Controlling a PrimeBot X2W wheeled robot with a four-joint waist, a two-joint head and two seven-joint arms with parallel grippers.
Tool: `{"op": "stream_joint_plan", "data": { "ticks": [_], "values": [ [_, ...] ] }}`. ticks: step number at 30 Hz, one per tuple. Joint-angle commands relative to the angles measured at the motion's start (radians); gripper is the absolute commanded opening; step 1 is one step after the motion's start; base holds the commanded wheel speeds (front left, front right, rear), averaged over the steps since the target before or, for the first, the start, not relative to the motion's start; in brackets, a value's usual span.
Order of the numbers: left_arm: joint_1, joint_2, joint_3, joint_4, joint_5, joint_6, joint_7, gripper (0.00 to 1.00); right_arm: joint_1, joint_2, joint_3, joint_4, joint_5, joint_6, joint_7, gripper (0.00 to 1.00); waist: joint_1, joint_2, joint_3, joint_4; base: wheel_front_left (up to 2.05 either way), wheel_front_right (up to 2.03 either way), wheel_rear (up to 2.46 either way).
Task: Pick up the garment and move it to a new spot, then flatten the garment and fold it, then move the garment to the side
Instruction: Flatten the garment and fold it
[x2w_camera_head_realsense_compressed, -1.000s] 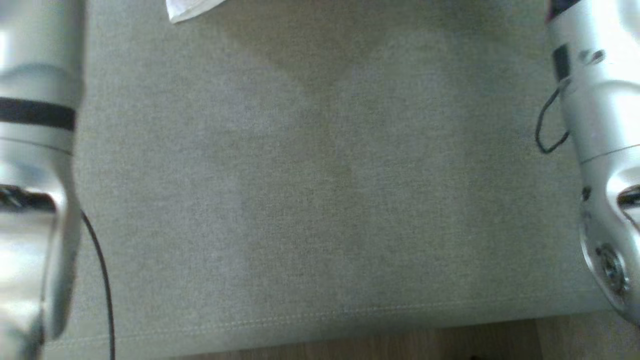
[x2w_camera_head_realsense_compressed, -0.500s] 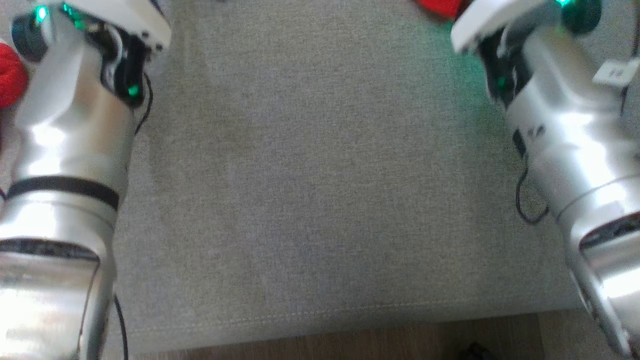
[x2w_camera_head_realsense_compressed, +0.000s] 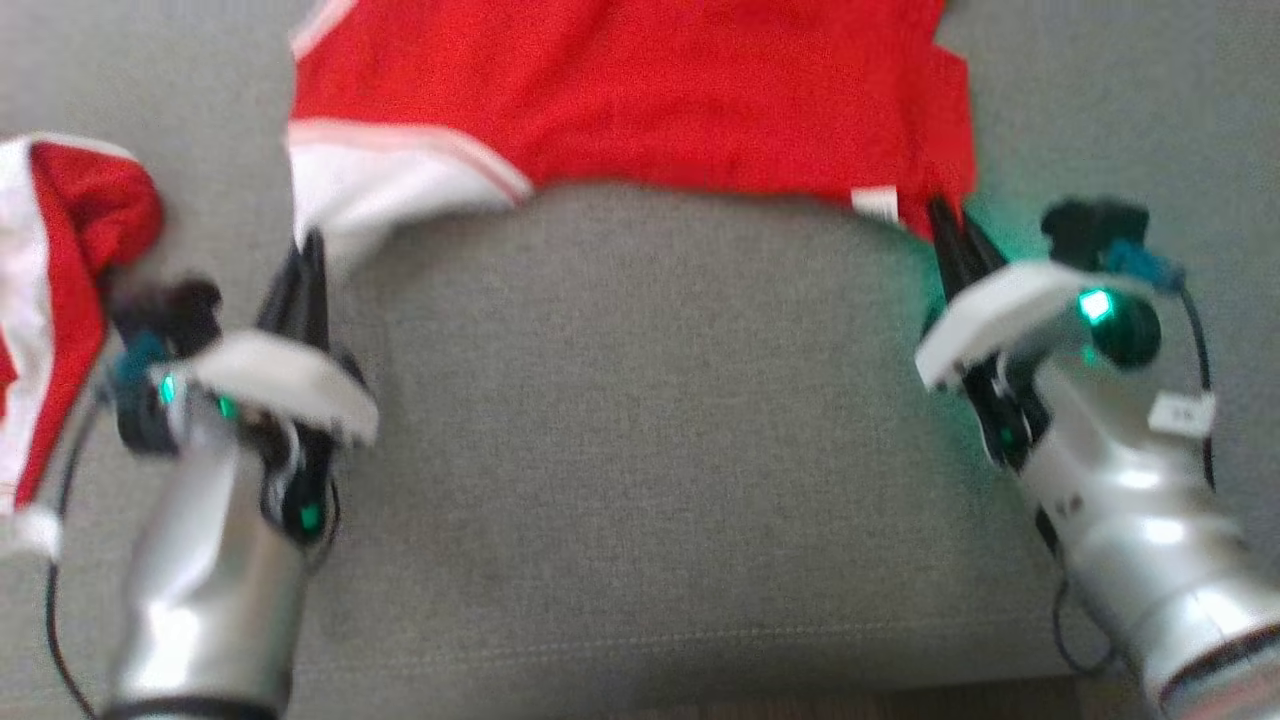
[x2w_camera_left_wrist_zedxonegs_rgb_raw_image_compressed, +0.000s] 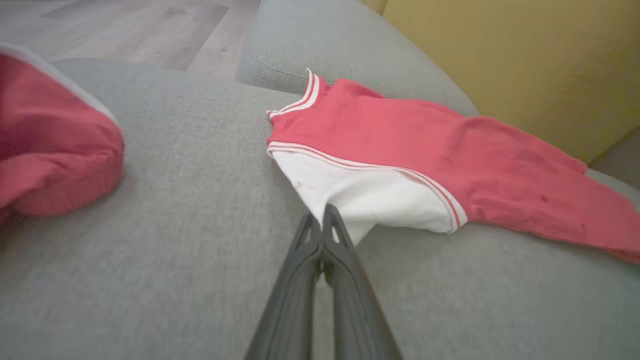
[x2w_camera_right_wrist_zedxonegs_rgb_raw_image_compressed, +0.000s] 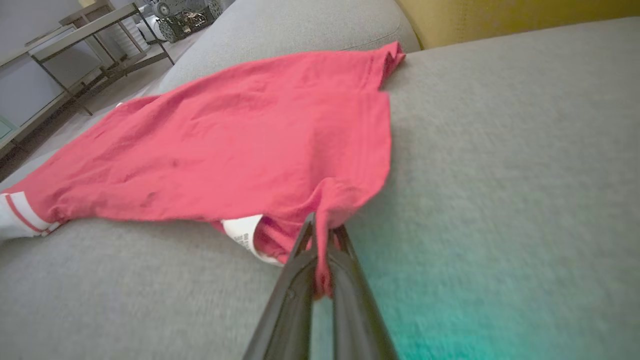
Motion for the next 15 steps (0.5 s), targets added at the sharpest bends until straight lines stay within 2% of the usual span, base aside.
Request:
{"op": "stream_joint_plan", "data": {
  "ticks": [1,7,15],
  "values": [
    [0.010,0.039,0.037,-0.054,0.012,0.006,-0.005,0.00,0.025,-0.007,0.006,-0.031,0.006,-0.001,-0.013,0.00,0.0001,-0.0001,-0.057,0.010,0.00,0.00,0.00],
    [0.285,0.050,0.047,-0.300,0.026,0.048,0.006,0.00,0.195,-0.065,-0.026,-0.137,0.025,-0.001,-0.014,0.00,0.0001,-0.0001,-0.146,0.006,0.00,0.00,0.00],
    [0.627,0.054,0.058,-0.765,0.008,0.170,0.170,0.00,0.438,-0.115,-0.130,-0.316,0.018,-0.001,0.033,0.00,0.0001,-0.0001,-0.237,0.010,0.00,0.00,0.00]
  ]
}}
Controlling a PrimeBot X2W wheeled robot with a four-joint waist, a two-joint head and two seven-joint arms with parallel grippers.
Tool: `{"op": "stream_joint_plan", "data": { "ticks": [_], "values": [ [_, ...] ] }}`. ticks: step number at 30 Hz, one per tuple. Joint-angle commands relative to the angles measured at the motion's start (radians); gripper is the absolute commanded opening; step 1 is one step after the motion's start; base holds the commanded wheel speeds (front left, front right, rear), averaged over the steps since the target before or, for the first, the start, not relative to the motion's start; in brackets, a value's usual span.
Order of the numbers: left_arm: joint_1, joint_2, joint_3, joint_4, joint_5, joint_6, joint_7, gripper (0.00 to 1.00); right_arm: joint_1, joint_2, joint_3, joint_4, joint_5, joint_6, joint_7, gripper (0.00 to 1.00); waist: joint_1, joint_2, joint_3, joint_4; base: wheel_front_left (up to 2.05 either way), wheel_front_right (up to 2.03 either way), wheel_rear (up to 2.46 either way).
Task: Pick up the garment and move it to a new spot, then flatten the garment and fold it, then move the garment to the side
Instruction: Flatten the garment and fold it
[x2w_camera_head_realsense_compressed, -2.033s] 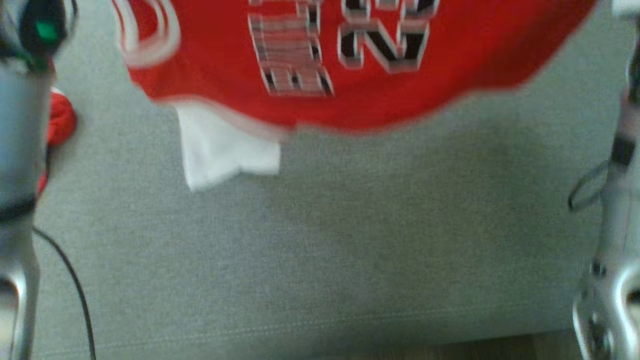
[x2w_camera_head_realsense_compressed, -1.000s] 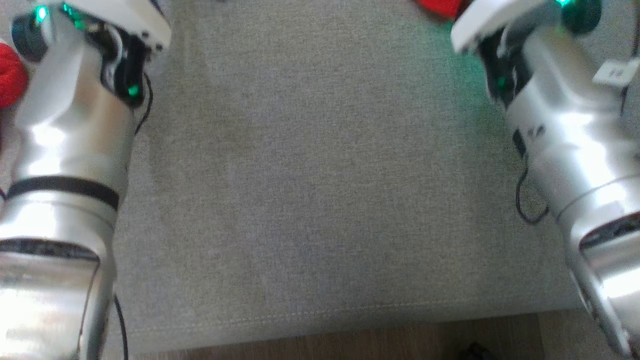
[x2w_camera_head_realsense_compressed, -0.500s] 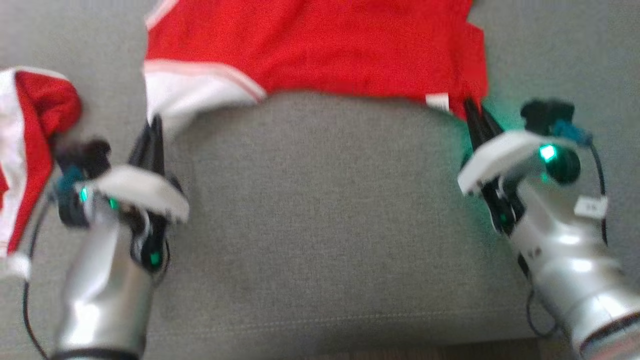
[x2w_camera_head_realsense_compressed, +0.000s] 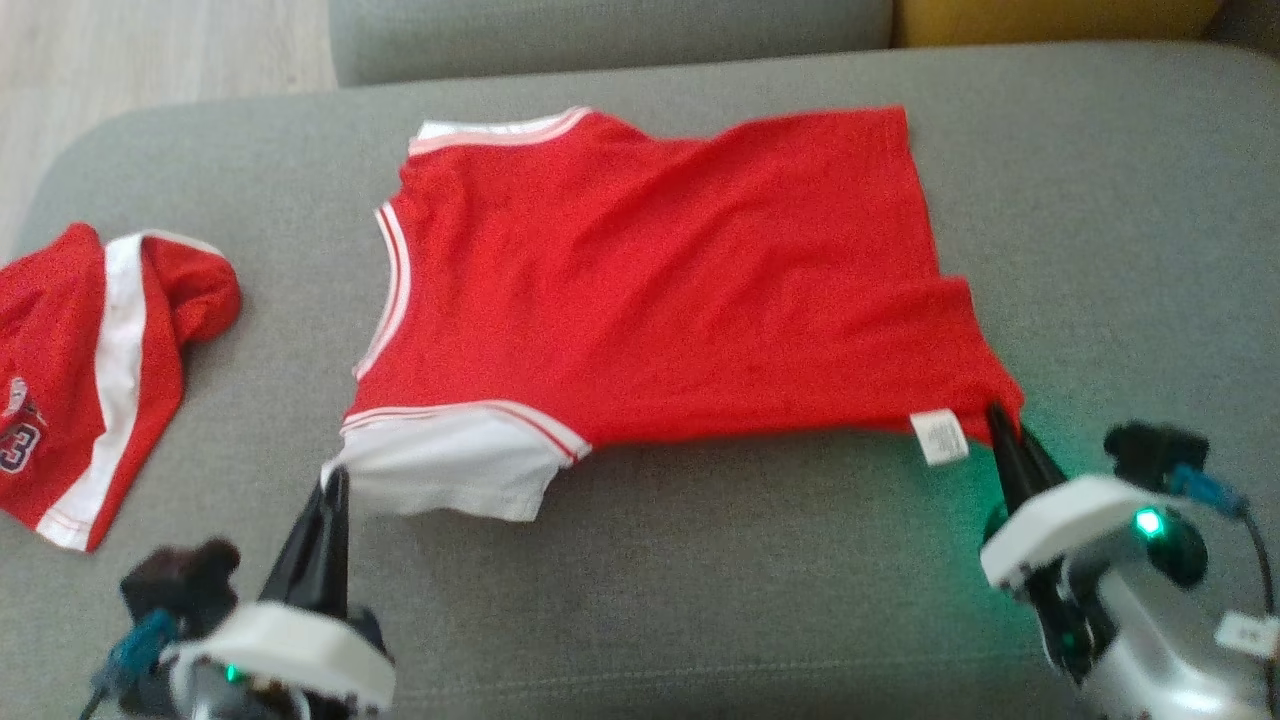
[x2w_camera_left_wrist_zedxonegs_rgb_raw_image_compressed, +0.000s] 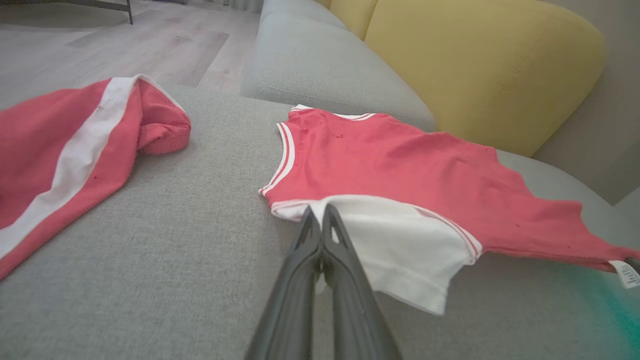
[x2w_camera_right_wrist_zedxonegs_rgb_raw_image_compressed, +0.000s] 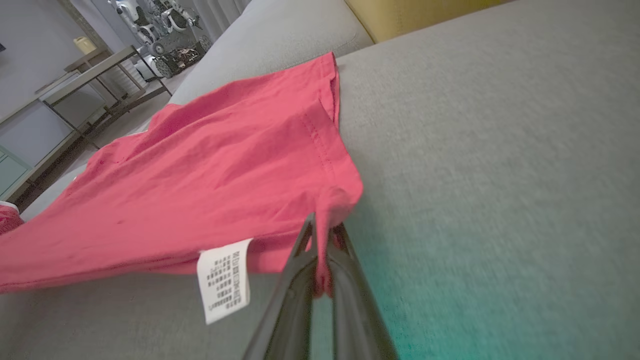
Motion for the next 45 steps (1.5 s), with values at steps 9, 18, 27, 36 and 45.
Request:
{"op": "stream_joint_plan", "data": {
  "ticks": [9,18,27,36,45],
  "values": [
    [0.166,0.027,0.029,-0.321,0.005,0.098,0.144,0.00,0.284,0.010,-0.231,-0.345,-0.151,-0.001,0.186,0.00,0.0001,-0.0001,-0.054,0.012,0.00,0.00,0.00],
    [0.186,0.040,0.027,-0.369,-0.004,0.111,0.192,0.00,0.483,0.158,-0.431,-0.747,-0.331,-0.001,0.455,0.00,0.0001,-0.0001,-0.051,0.012,0.00,0.00,0.00],
    [0.060,0.050,0.036,-0.280,-0.081,0.060,0.235,0.00,0.419,0.192,-0.456,-0.803,-0.371,-0.001,0.614,0.00,0.0001,-0.0001,-0.004,-0.001,0.00,0.00,0.00],
    [-0.172,0.035,0.053,-0.121,-0.204,-0.020,0.266,0.00,0.232,0.185,-0.457,-0.720,-0.381,-0.001,0.673,0.00,0.0001,-0.0001,0.072,-0.012,0.00,0.00,0.00],
    [-0.350,0.021,0.047,0.072,-0.249,-0.075,0.262,0.82,0.090,0.168,-0.423,-0.606,-0.352,-0.001,0.579,1.00,0.0001,-0.0001,0.133,-0.017,0.00,0.00,0.00]
  ]
}}
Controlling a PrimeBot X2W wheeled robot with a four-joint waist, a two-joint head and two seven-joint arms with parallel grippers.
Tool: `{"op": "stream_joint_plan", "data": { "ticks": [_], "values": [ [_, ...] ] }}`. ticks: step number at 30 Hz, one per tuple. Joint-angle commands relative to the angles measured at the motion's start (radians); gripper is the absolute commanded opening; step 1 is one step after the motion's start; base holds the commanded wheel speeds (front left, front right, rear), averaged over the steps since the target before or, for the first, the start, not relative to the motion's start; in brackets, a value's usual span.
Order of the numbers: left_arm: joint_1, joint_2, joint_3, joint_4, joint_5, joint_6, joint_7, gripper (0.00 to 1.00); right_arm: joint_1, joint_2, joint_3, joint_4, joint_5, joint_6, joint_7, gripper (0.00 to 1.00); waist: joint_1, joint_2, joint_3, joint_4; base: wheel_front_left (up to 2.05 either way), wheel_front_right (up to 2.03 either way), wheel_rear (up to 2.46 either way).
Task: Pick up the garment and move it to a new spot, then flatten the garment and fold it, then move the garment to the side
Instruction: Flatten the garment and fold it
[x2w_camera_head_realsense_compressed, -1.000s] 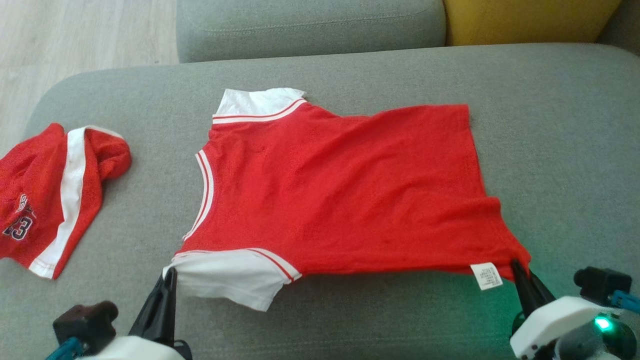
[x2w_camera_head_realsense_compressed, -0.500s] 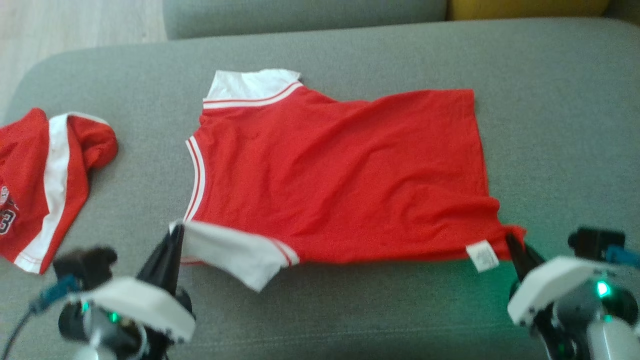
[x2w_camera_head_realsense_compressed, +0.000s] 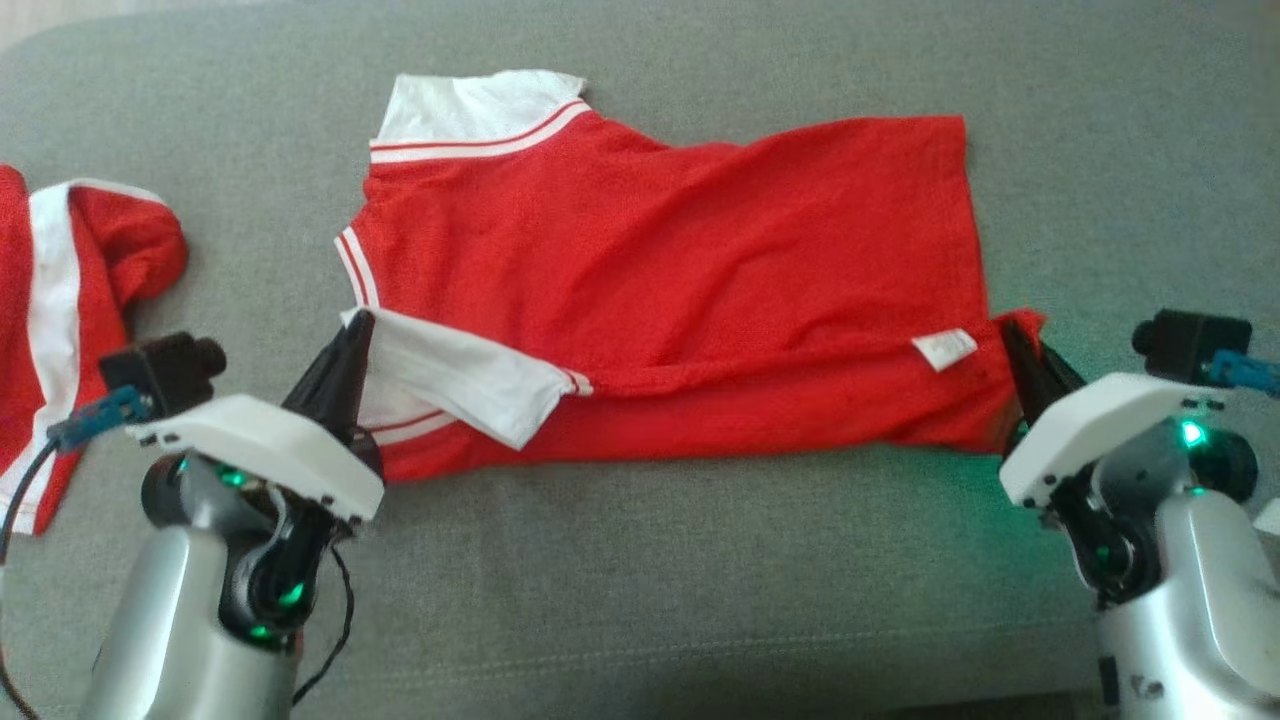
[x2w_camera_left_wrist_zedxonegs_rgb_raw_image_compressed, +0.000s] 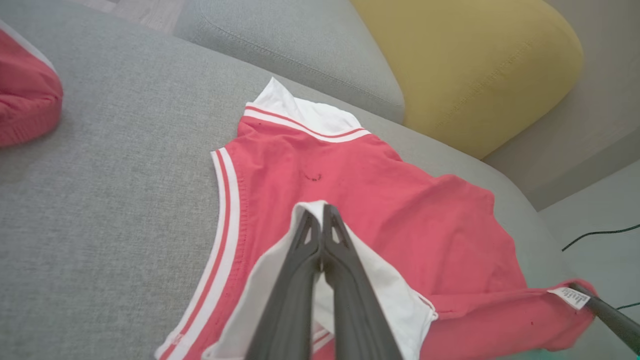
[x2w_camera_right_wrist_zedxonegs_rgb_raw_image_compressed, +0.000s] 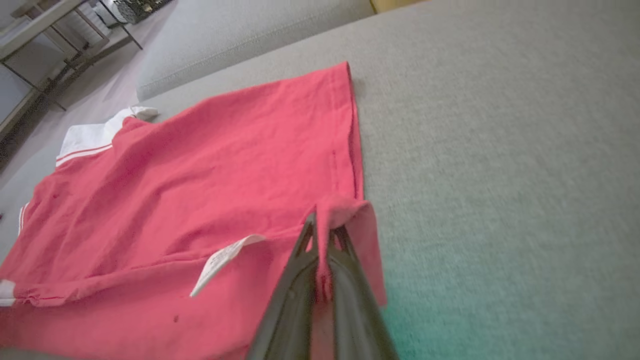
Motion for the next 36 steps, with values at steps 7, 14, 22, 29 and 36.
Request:
{"op": "stream_joint_plan", "data": {
  "ticks": [7,14,22,29,36],
  "values": [
    [-0.081,0.025,0.016,0.050,0.110,0.004,-0.157,1.00,-0.050,-0.017,0.070,-0.013,0.008,-0.001,-0.158,1.00,0.0000,0.0000,0.026,-0.005,0.00,0.00,0.00],
    [-0.026,0.035,0.005,0.011,0.244,0.059,-0.364,1.00,-0.002,-0.030,0.082,-0.121,-0.067,-0.001,-0.326,1.00,0.0000,0.0000,0.011,-0.010,0.00,0.00,0.00],
    [0.097,0.045,0.005,-0.077,0.329,0.120,-0.433,1.00,0.094,-0.023,0.115,-0.247,-0.173,-0.001,-0.419,1.00,0.0000,0.0000,-0.033,-0.013,0.00,0.00,0.00],
    [0.176,0.048,-0.009,-0.095,0.353,0.144,-0.437,1.00,0.171,-0.013,0.132,-0.280,-0.183,-0.001,-0.407,1.00,0.0000,0.0000,-0.061,-0.015,0.00,0.00,0.00],
    [0.202,0.044,-0.022,-0.093,0.344,0.148,-0.420,1.00,0.192,-0.004,0.128,-0.288,-0.172,-0.001,-0.399,1.00,0.0000,0.0000,-0.078,-0.013,0.00,0.00,0.00]
  ]
}}
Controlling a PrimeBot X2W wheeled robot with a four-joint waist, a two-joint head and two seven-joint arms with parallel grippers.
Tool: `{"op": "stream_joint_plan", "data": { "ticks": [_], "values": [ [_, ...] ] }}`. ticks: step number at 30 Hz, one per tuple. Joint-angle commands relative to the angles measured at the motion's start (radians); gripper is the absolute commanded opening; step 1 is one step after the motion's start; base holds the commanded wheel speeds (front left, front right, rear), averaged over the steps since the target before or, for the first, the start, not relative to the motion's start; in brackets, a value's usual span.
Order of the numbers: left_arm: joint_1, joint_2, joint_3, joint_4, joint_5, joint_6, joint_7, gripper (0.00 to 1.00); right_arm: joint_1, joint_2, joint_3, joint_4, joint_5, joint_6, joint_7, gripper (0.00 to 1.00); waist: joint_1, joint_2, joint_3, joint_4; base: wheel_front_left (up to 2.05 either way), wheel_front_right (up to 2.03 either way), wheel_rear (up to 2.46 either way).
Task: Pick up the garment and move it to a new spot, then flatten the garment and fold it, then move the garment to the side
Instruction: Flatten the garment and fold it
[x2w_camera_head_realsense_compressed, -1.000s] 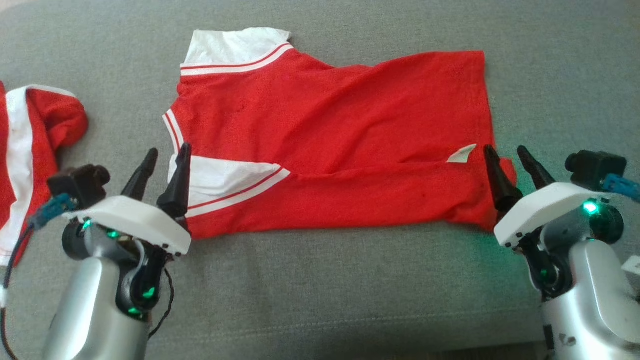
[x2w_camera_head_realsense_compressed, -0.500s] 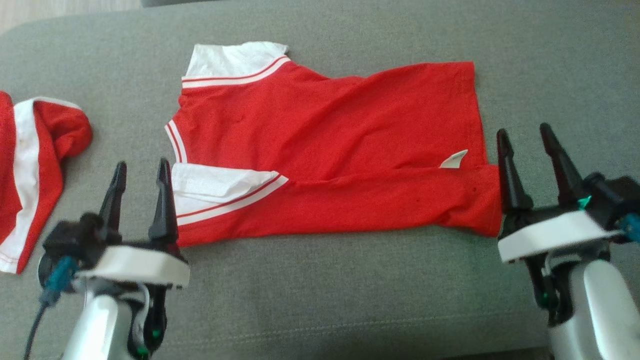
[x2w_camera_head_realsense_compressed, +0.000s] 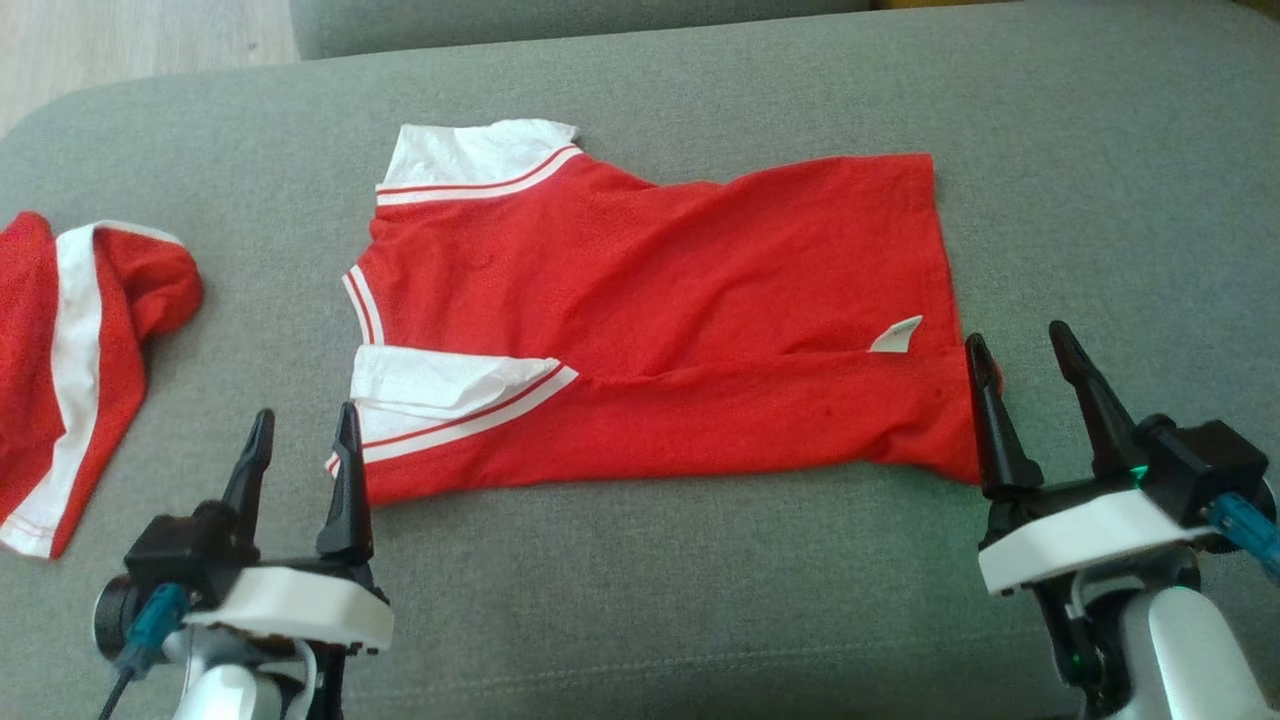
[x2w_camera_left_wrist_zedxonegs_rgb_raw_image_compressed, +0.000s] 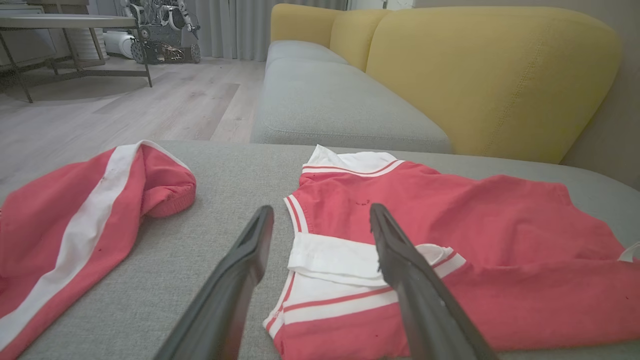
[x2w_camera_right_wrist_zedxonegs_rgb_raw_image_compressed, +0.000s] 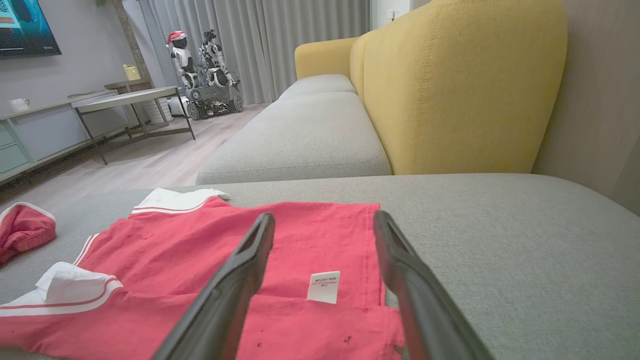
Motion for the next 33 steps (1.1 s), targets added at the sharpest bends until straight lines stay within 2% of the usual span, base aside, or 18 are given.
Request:
{"op": "stream_joint_plan", "data": {
  "ticks": [1,8,11,17,24,32,33],
  "values": [
    [-0.027,0.018,0.034,-0.032,-0.002,0.003,0.001,1.00,-0.014,0.000,0.020,-0.042,0.006,-0.001,-0.001,1.00,0.0000,0.0000,-0.002,0.001,0.00,0.00,0.00],
    [-0.040,0.023,0.024,-0.028,-0.007,-0.004,0.009,1.00,-0.014,0.003,0.019,-0.041,0.013,-0.001,0.008,1.00,0.0000,0.0000,-0.002,0.004,0.00,0.00,0.00],
    [-0.061,0.017,0.014,-0.023,-0.024,-0.020,0.025,1.00,-0.021,0.004,0.015,-0.031,0.017,-0.001,0.019,1.00,0.0000,0.0000,0.006,0.007,0.00,0.00,0.00],
    [-0.112,0.011,-0.003,0.063,-0.084,-0.064,0.113,1.00,-0.042,0.002,-0.031,0.058,0.024,-0.001,0.103,1.00,0.0000,0.0000,0.052,0.010,0.00,0.00,0.00],
    [-0.134,-0.010,0.008,0.173,-0.163,-0.077,0.201,1.00,-0.070,0.005,-0.070,0.160,0.037,-0.001,0.210,1.00,0.0000,0.0000,0.098,0.012,0.00,0.00,0.00],
    [-0.166,-0.020,0.000,0.243,-0.235,-0.107,0.312,1.00,-0.110,0.005,-0.050,0.222,0.098,-0.001,0.307,1.00,0.0000,0.0000,0.135,0.027,0.00,0.00,0.00],
    [-0.171,-0.020,-0.004,0.248,-0.239,-0.112,0.323,0.86,-0.112,0.005,-0.046,0.227,0.107,-0.001,0.319,1.00,0.0000,0.0000,0.138,0.028,0.00,0.00,0.00]
  ]
}}
